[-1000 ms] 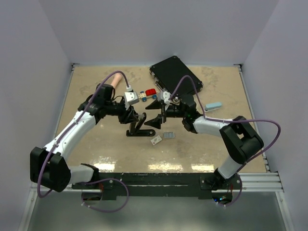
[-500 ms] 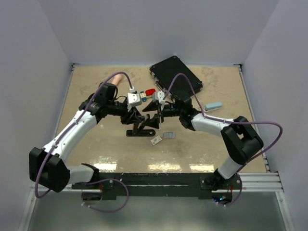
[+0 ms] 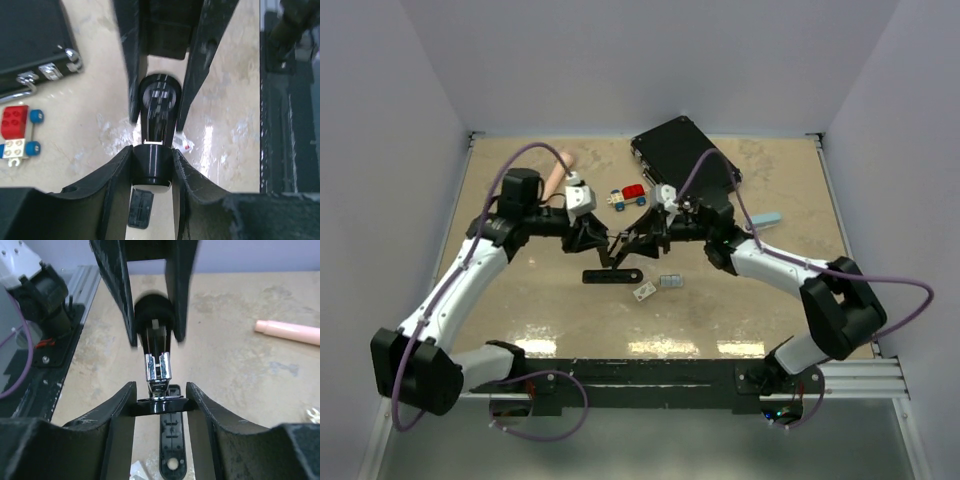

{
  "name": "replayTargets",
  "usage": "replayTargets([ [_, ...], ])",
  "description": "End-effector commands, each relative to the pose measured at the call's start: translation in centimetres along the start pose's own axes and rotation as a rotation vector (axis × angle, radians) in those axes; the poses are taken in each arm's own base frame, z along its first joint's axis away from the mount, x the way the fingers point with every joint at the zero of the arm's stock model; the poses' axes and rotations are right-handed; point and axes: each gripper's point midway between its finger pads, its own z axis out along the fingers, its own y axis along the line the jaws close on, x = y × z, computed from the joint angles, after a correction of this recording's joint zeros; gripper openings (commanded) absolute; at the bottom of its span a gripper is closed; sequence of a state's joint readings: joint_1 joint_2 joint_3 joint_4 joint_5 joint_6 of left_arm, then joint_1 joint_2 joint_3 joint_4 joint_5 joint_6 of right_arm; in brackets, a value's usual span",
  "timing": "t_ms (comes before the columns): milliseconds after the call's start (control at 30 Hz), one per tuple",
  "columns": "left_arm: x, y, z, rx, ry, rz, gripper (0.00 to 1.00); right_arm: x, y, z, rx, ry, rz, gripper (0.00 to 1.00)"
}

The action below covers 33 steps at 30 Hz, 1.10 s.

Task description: Load the staples into the stapler

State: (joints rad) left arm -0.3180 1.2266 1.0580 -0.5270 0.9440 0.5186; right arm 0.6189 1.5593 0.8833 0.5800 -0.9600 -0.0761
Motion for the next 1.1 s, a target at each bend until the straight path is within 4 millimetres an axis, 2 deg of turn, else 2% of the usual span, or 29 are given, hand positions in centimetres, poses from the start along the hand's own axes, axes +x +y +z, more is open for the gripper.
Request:
replayTargets([
  [0, -5.8, 2.5, -5.4, -0.18, -0.244, 0.088, 0.0, -6.1, -0.9, -5.8, 0.122, -0.201, -0.027, 0.0],
  [33, -5.4, 2.2, -5.4, -0.175, -0.262, 0.027, 0.0, -7.3, -0.6, -6.5, 0.131, -0.242, -0.038, 0.0],
  [67, -6.1, 1.9, -5.9, -0.191, -0.287, 0.039, 0.0, -10.0, 0.1, -7.5, 0.132, -0.322, -0.072, 0.0],
  [133, -6.7, 2.1, -6.5, -0.216, -0.335, 0.01, 0.0, -11.8, 0.3, -9.0, 0.169, -0.393, -0.088, 0.0],
  [167, -7.6, 2.1, -7.0, -0.238, -0.366, 0.02, 0.0, -13.6, 1.3, -9.6, 0.159, -0.452, -0.111, 0.0],
  [200, -8.8, 2.3, -7.6, -0.262, -0.414, 0.048, 0.0, -14.6, 1.6, -10.1, 0.168, -0.491, -0.123, 0.0],
  [233, -8.2, 2.2, -7.5, -0.268, -0.44, -0.036, 0.0, -15.5, 2.1, -10.5, 0.164, -0.526, -0.137, 0.0],
  [300, -10.1, 1.7, -8.6, -0.308, -0.54, 0.006, 0.0, -17.6, 3.6, -11.7, 0.142, -0.615, -0.167, 0.0],
  [333, -9.1, 1.8, -8.4, -0.318, -0.571, -0.092, 0.0, -18.6, 3.9, -12.3, 0.149, -0.662, -0.175, 0.0],
  [367, -9.4, 1.6, -8.8, -0.336, -0.606, -0.1, 0.0, -19.7, 5.1, -13.1, 0.12, -0.722, -0.191, 0.0],
  [400, -10.0, 1.5, -9.3, -0.355, -0.654, -0.087, 0.0, -20.3, 5.4, -13.7, 0.117, -0.755, -0.202, 0.0],
  [433, -9.0, 1.8, -9.2, -0.375, -0.688, -0.173, 0.0, -21.0, 5.9, -14.2, 0.106, -0.789, -0.214, 0.0],
  [467, -9.1, 1.6, -9.6, -0.391, -0.723, -0.187, 0.0, -21.8, 6.8, -14.6, 0.075, -0.812, -0.231, 0.0],
  [500, -9.4, 1.6, -10.0, -0.406, -0.766, -0.187, 0.0, -22.3, 7.1, -14.8, 0.07, -0.819, -0.248, 0.0],
  [533, -8.5, 1.9, -10.0, -0.423, -0.802, -0.262, 0.0, -22.7, 7.3, -15.0, 0.071, -0.823, -0.261, 0.0],
  [600, -8.8, 1.7, -10.8, -0.445, -0.868, -0.277, 0.0, -23.6, 7.5, -15.5, 0.083, -0.835, -0.284, 0.0],
  [633, -7.9, 2.1, -10.9, -0.467, -0.909, -0.351, 0.0, -24.0, 7.8, -15.9, 0.085, -0.84, -0.299, 0.0],
  [700, -7.9, 1.8, -11.8, -0.48, -0.98, -0.375, 0.0, -24.7, 8.1, -16.5, 0.086, -0.853, -0.313, 0.0],
  [733, -6.8, 2.1, -11.8, -0.493, -1.02, -0.453, 0.0, -24.9, 8.3, -16.7, 0.083, -0.861, -0.317, 0.0],
  [800, -6.6, 1.5, -12.6, -0.492, -1.099, -0.479, 0.0, -25.4, 8.9, -17.3, 0.075, -0.898, -0.323, 0.0],
  [833, -5.4, 1.6, -12.8, -0.494, -1.146, -0.56, 0.0, -25.6, 9.1, -17.4, 0.074, -0.907, -0.326, 0.0],
  [900, -4.3, 1.2, -13.1, -0.487, -1.21, -0.608, 0.0, -26.1, 9.6, -17.9, 0.072, -0.934, -0.338, 0.0],
  [933, -4.3, 1.0, -13.6, -0.476, -1.253, -0.643, 0.0, -26.2, 9.6, -18.0, 0.071, -0.942, -0.339, 0.0],
  [1067, -4.2, 0.4, -13.1, -0.429, -1.261, -0.685, 0.0, -26.7, 9.6, -18.7, 0.087, -0.999, -0.326, 0.0],
])
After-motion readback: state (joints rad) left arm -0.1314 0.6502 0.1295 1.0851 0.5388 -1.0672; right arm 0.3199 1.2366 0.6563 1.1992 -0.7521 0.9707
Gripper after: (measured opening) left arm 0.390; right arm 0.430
